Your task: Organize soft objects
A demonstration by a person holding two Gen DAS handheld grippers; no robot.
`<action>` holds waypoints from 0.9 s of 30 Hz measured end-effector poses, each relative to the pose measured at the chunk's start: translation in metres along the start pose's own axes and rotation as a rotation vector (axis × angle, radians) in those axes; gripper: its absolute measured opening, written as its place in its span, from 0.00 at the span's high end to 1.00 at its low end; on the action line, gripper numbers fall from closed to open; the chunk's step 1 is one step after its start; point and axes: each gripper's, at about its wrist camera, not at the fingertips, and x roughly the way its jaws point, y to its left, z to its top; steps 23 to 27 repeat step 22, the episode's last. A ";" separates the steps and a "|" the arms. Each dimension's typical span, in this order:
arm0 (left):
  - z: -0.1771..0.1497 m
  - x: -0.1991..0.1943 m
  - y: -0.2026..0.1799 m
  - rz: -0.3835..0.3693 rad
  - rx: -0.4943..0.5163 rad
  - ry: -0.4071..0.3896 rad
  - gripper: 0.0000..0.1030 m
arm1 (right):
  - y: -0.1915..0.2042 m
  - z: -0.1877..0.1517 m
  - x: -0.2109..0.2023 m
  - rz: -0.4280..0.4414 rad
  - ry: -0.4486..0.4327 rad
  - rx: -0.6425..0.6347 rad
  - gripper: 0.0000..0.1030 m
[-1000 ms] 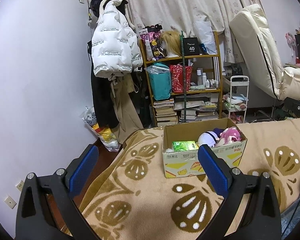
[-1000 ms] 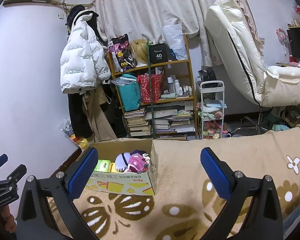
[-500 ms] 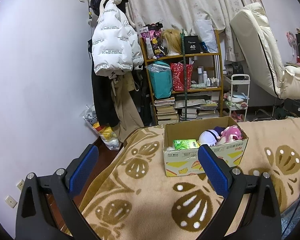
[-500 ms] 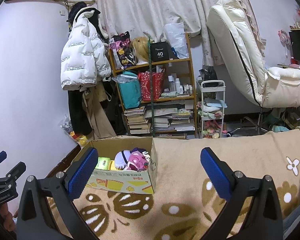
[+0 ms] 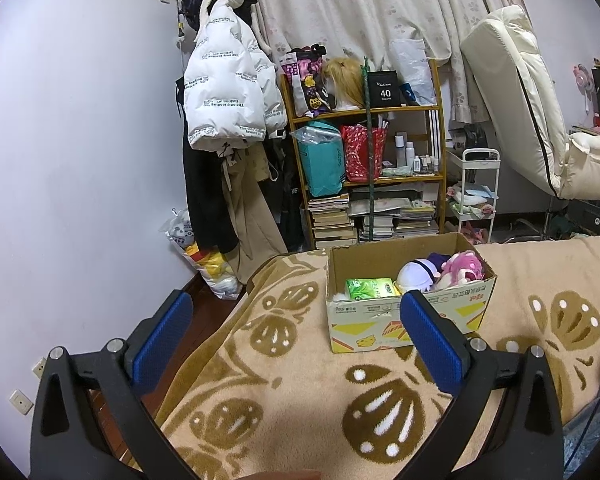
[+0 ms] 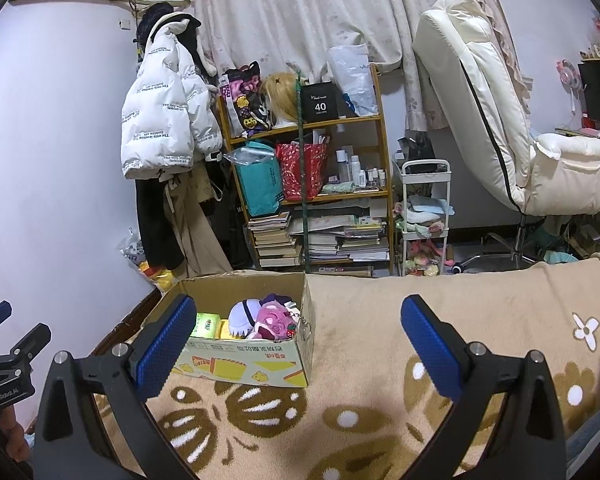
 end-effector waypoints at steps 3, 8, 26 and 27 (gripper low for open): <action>0.000 0.000 0.000 0.000 0.000 -0.001 0.01 | -0.001 -0.002 0.000 0.001 0.000 -0.003 0.00; -0.001 0.001 0.001 -0.005 -0.004 0.005 0.01 | -0.001 -0.001 -0.001 0.002 0.001 -0.004 0.00; -0.001 0.002 -0.001 0.001 -0.006 0.004 0.01 | -0.004 -0.004 -0.001 0.003 0.008 -0.007 0.00; -0.001 0.002 -0.001 0.001 -0.006 0.004 0.01 | -0.004 -0.004 -0.001 0.003 0.008 -0.007 0.00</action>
